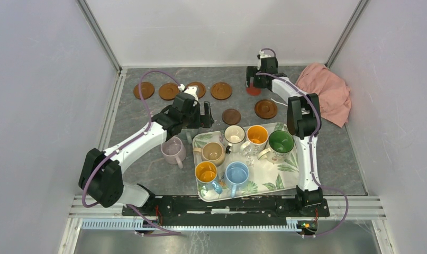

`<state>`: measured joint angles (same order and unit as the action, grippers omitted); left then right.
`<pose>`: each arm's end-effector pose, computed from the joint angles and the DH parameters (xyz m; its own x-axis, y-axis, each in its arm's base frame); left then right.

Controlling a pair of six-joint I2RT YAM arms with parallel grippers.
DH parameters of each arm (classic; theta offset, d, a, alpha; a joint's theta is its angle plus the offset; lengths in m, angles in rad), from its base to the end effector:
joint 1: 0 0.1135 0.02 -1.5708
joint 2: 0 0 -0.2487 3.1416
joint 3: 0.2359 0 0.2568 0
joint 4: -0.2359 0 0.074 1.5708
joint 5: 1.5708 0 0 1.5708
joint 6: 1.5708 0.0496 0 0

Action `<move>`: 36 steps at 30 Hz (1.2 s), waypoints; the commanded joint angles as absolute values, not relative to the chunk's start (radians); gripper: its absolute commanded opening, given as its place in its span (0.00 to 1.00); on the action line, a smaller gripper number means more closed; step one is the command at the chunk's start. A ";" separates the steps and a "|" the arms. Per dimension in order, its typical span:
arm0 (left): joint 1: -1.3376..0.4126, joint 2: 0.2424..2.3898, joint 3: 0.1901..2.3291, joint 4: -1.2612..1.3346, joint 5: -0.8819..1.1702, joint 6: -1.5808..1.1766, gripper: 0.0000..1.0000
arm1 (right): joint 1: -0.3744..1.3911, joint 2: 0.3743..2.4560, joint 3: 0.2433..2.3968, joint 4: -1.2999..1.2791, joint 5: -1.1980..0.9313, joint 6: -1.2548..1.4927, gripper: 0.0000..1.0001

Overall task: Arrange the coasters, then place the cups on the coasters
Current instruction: Move the coaster to the center of the board.

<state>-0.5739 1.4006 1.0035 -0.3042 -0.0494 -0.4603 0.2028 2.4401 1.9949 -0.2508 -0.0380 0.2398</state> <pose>0.2749 -0.1748 0.2377 -0.7122 -0.0678 -0.6986 0.2167 0.9254 -0.3108 0.5442 0.1138 0.1414 -0.6646 0.1056 -0.7397 -0.0741 0.9758 0.2059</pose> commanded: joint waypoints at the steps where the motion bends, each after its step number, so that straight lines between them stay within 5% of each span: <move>1: -0.569 1.392 1.019 -0.266 -0.034 -0.428 1.00 | 0.186 2.315 1.874 -0.249 -0.037 0.305 0.98; 16: -0.561 1.387 1.014 -0.264 -0.034 -0.429 1.00 | 0.201 2.322 1.836 -0.222 -0.165 0.384 0.98; 36: -0.549 1.389 1.015 -0.269 -0.040 -0.418 1.00 | 0.247 2.289 1.866 -0.291 -0.054 0.331 0.98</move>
